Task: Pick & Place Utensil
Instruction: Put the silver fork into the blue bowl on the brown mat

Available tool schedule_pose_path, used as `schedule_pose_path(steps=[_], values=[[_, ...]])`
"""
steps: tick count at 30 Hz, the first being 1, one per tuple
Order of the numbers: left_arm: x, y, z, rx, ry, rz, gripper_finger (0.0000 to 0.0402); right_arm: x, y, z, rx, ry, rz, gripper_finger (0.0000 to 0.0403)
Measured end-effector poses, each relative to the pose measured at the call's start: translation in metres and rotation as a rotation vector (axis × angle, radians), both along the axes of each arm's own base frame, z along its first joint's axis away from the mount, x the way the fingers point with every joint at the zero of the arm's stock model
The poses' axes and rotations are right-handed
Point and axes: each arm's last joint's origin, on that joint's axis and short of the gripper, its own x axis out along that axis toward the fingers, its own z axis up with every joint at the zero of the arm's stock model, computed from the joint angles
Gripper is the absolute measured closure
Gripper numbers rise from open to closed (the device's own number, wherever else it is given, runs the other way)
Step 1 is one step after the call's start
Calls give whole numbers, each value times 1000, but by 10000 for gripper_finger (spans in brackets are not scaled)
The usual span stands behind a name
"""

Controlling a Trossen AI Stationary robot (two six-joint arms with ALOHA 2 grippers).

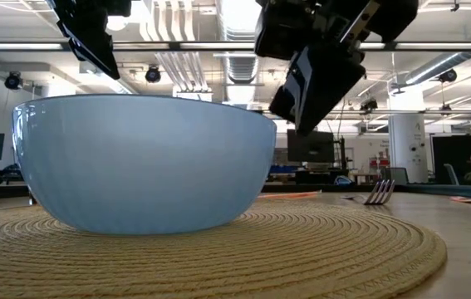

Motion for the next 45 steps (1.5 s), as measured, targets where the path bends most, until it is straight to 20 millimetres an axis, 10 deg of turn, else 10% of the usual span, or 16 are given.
schedule_pose_path(steps=[19,30,45], values=[[3,0,2,4,-34,0,248,-72,-48,79,-123,-37,-517,394],[3,0,2,7,-34,-3,248,-99,-70,57,-147,19,-1018,394],[3,0,2,26,-30,-17,248,-84,-90,30,-158,153,-1063,394]])
